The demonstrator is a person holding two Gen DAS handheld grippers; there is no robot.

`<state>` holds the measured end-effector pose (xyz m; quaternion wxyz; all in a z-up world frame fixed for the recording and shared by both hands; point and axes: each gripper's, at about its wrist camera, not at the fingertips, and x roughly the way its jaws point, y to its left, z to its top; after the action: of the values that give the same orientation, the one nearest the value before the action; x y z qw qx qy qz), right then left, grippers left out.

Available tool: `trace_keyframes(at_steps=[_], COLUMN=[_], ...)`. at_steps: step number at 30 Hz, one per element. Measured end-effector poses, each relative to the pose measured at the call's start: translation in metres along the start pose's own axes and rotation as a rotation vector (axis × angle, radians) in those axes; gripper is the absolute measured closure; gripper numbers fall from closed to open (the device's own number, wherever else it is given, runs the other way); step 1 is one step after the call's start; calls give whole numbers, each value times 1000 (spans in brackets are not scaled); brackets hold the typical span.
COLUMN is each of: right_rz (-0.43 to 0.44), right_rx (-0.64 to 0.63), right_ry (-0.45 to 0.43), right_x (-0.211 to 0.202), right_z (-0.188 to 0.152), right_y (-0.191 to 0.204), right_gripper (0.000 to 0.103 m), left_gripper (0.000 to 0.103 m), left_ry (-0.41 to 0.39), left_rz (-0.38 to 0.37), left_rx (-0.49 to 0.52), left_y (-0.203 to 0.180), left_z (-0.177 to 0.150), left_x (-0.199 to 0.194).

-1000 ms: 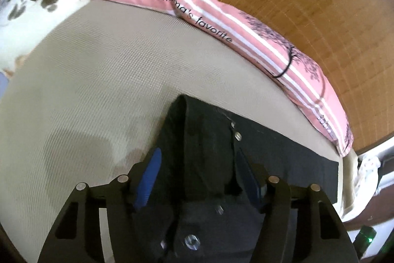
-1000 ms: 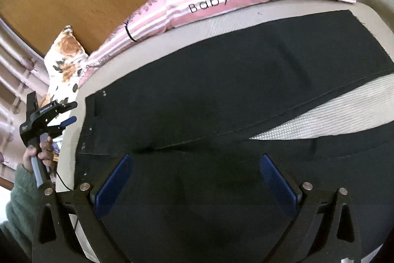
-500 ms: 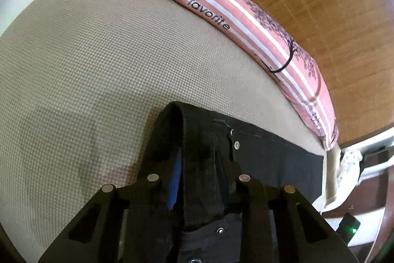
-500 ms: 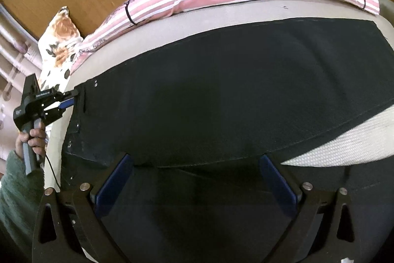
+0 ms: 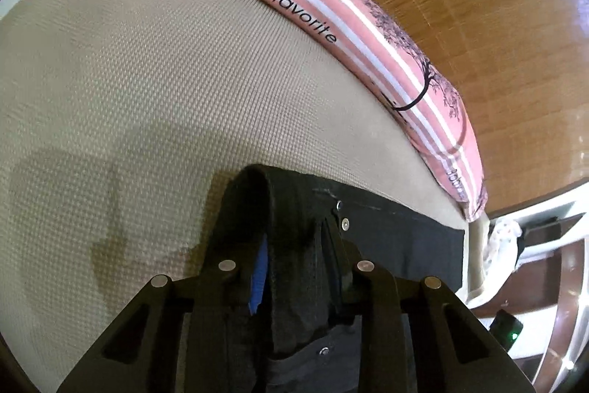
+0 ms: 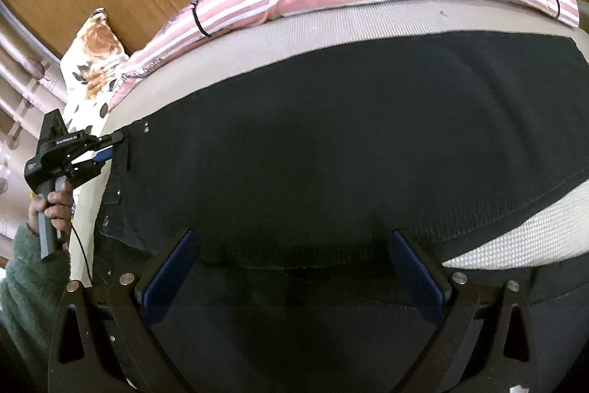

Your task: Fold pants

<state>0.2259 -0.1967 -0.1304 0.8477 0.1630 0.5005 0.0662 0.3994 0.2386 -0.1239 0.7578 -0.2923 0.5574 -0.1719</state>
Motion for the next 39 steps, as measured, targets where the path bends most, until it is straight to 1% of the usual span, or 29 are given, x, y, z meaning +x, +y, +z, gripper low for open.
trace_keyframes(at_steps=[1,2,5,6,9,11,15,18,21,23,24,25,26,27,28,30,32,35,37,39], right_rz=[-11,-11,-6,-3,-2,-1,-15,-10,-16,-21,-26,-29,-32,-40,-51,-58,-57,-25,-2,-1], right_rx=[-9,-15,-20,-18,-17,-32,-48,-32,-31,-45,-57,-71,-82,-92,-103,-128,-168,-268,-342,-422], right_ry=[2,-1,-2,2,9,7,-2,-1,4,3,2,3,4,6,11,10,0,-11,-1,36], right_x=[1,0,3,5,8,9,9,12,15,15,15,15,15,15,16,15,12,6,7,14], right_z=[0,0,1,1,1,2,5,7,9,9,10,11,13,16,20,30,44,69,87,107], right_y=[1,2,3,4,5,8,8,4,3,4,4,4,3,1,-1,-8,-17,-29,-35,-41], right_gripper=[0,0,0,0,0,0,0,0,0,0,0,0,0,0,0,0,1,1,1,1], left_gripper=[75,75,75,75,75,75,75,75,75,75,75,75,78,88,92,93,94,94,94,94], left_ry=[8,8,1,-3,-1,0,37,34,13,20,16,1,-12,-27,-45,-68,-123,-224,-253,-284], left_rz=[0,-19,-40,-49,-109,-128,-126,-126,-124,-98,-97,-99,-89,-66,-38,-45,-75,-118,-151,-170], left_rx=[8,27,64,60,44,48,87,69,40,31,31,37,46,59,75,69,80,159,184,212], left_y=[0,-1,-5,-5,-5,-8,-13,-12,-12,-13,-13,-13,-14,-15,-17,-17,-26,-51,-59,-67], left_z=[1,1,0,0,1,2,1,7,15,17,16,14,12,10,7,3,-4,-21,-28,-36], left_x=[-1,-3,-3,-2,3,7,16,22,29,35,36,36,35,33,30,23,9,-19,-30,-43])
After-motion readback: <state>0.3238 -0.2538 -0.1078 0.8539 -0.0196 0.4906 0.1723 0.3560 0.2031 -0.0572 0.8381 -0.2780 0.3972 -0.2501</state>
